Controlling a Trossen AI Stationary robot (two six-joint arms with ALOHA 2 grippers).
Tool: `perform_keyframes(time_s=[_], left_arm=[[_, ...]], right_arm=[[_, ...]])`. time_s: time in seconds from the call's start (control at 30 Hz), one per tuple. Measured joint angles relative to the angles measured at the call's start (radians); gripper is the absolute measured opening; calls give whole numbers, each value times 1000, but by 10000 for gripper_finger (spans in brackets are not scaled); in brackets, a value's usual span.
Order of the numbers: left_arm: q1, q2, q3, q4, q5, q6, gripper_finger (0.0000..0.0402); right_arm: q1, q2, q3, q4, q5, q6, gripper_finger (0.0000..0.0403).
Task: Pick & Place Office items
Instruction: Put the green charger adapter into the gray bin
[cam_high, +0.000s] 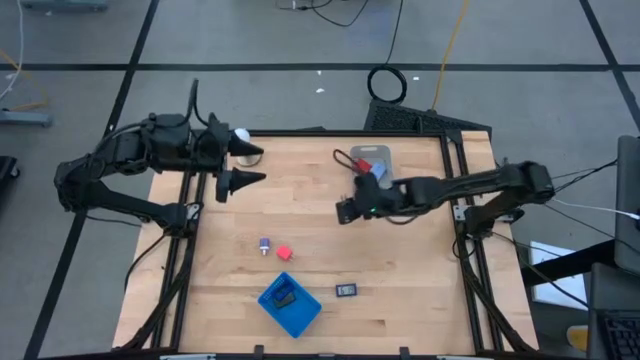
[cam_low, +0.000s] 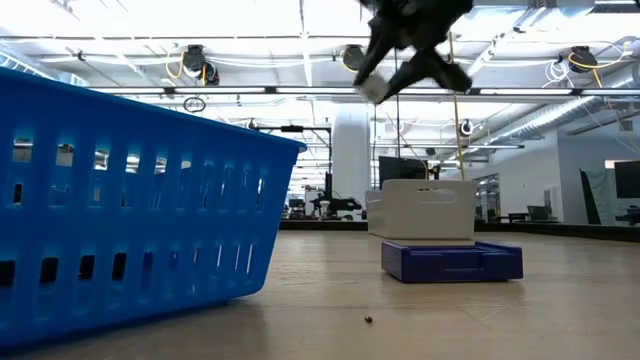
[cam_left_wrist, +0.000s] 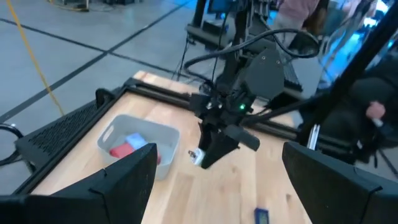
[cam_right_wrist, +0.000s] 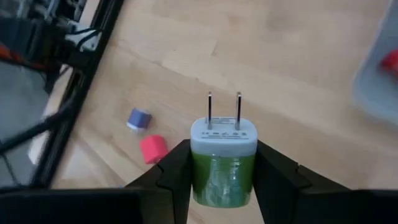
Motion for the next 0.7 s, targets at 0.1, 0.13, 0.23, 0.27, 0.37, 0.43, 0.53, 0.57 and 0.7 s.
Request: perform_keyframes(time_s=[0.1,0.13,0.23,0.27,0.37,0.43,0.53,0.57,0.7], left_arm=[[0,1,0,1,-20,-26,349],[0,7,0,-4,-34,-42,349],[-2,41,1,-4,-71,-101,349],[-3,49,0,-5,-73,-119,349],[-13,94,1,23,-73,-164,349],[-24,124,2,48,-74,-188,349],[-49,187,0,141,-75,-202,349],[-57,203,0,178,-70,-203,349],[-87,250,1,337,-69,-204,349]], right_arm=[[-20,-71,0,-42,17,-93,123],[-32,-94,0,-78,21,-127,123],[-84,-154,0,-175,21,-223,123],[-105,-165,0,-214,21,-260,123],[-183,-186,0,-302,15,-398,123],[-242,-188,0,-346,-26,-500,123],[-328,-170,-9,-357,-93,-656,123],[-354,-162,-19,-352,-117,-704,123],[-459,-116,-81,-314,-195,-853,123]])
